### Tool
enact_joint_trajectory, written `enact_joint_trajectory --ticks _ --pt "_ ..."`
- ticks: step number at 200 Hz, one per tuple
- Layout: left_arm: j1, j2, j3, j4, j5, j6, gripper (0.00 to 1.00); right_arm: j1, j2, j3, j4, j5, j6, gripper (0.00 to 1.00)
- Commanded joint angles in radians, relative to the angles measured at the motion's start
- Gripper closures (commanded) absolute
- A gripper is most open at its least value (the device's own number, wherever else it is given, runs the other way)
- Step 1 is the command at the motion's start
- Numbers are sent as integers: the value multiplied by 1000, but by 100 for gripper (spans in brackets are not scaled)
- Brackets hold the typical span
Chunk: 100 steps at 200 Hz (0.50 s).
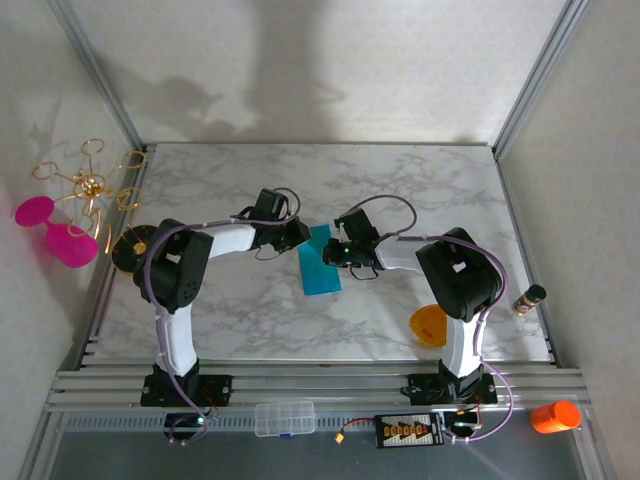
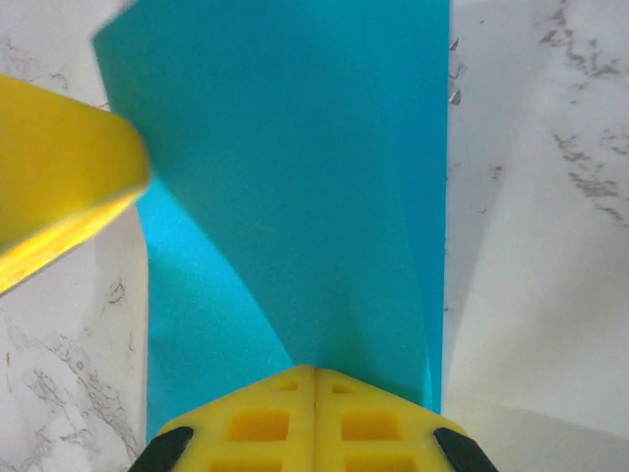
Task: Fold a paper plane with a square sheet of paper (pick it up from the middle)
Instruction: First fold the square sheet of paper in half at the center of the table.
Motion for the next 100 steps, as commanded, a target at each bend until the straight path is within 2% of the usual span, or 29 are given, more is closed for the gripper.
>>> enact_joint_trajectory --ticks 1,59,100 --pt "-2 29 32 -34 -26 1 85 -12 138 -81 -301 129 -22 100" --pt "112 53 -15 -32 -104 20 87 -12 144 -70 -319 150 -48 100" --pt "120 21 47 -77 -113 54 90 -12 140 -56 -329 176 -82 100"
